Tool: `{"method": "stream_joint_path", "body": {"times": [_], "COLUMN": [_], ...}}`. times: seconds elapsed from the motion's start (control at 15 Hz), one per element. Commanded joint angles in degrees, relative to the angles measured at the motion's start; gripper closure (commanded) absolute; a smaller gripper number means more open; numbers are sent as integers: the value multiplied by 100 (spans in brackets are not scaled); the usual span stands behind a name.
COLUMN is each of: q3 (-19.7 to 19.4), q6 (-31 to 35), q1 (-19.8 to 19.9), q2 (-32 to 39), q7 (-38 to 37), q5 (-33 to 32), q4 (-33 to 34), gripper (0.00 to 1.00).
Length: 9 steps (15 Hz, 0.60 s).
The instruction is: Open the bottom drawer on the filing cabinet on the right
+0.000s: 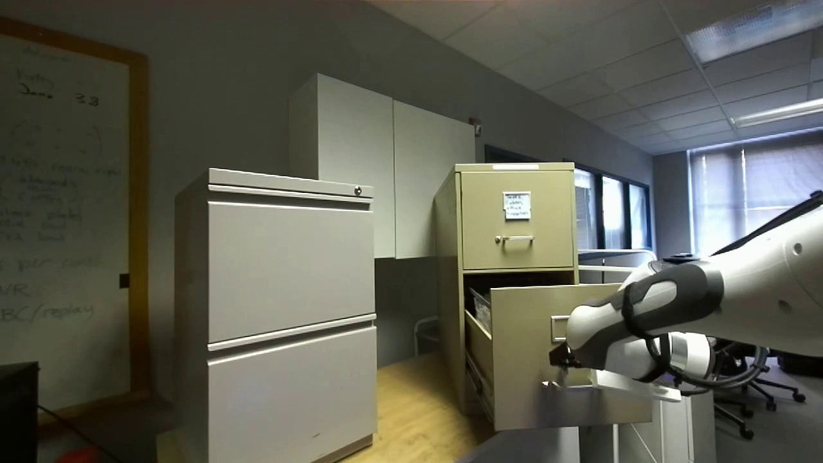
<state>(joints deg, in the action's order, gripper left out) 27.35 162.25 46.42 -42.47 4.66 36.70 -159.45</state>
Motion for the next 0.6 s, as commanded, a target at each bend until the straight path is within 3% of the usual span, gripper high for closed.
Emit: {"method": "stream_joint_path", "body": {"times": [0.0, 0.2, 0.53], "q3": [741, 889, 742], "q6": [-15, -914, -2503], "q1": [505, 689, 314], "q2": [-1024, -1544, -1407], "q7": [-298, -385, -76], "q5": [183, 2, -106], "q4": [10, 23, 24], "gripper": [0, 0, 0]}}
